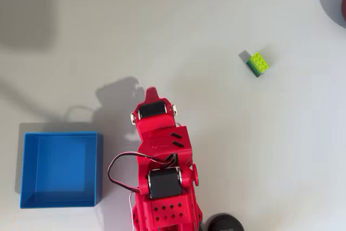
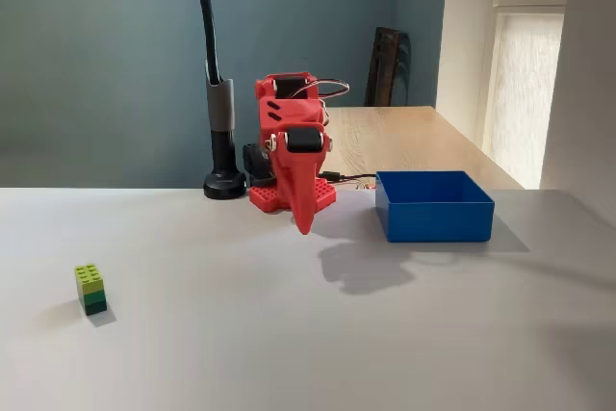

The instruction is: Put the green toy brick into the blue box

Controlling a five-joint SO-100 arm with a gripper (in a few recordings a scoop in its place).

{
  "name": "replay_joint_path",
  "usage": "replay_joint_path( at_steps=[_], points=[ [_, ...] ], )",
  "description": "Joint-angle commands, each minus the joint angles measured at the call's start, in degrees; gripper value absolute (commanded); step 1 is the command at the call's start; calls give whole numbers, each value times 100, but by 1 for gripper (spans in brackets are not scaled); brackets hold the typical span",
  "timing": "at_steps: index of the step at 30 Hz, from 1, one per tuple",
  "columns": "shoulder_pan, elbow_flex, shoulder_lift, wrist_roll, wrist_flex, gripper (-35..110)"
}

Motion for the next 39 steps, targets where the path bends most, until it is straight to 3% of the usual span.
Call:
replay_joint_path(
  at_steps=[1, 13, 28, 39],
  points=[
    [255, -53, -510, 185, -580, 13],
    [1011, -2812, -3357, 677, -536, 12],
    [2276, -7893, -6961, 2127, 3252, 28],
    [3771, -10354, -9545, 2918, 3832, 28]
  ],
)
